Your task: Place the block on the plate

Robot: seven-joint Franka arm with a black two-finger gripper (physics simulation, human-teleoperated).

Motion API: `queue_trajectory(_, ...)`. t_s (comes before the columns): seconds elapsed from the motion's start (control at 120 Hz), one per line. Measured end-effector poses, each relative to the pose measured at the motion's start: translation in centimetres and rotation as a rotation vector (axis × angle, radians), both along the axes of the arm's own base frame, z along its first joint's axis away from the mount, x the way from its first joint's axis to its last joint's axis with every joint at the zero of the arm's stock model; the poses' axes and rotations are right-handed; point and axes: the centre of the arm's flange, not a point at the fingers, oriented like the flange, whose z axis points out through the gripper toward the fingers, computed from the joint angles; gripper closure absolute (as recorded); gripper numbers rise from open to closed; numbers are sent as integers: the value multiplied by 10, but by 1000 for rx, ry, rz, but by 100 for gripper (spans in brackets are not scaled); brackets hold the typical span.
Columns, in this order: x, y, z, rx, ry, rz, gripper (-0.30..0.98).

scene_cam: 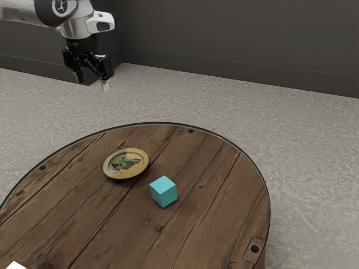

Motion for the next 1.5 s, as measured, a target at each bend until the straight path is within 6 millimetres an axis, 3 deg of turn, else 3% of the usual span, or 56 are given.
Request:
queue_trajectory(0.108, -3, 61, -13, 8, 3, 76, 0)
queue_trajectory(0.183, -4, 75, -42, 4, 32, 86, 0)
queue_trajectory(0.25, 1, 54, -77, 1, 60, 39, 0)
queue_trajectory(0.408, 21, -42, -135, 7, 77, -138, 0)
queue_trajectory(0.7, 41, -103, -213, -15, 62, -220, 0)
queue_trajectory(1.192, 21, -163, -303, -47, 67, -312, 0)
queue_trajectory(1.3, 14, -162, -316, -49, 81, -316, 0)
queue_trajectory(1.5, 19, -150, -331, -45, 83, -306, 0)
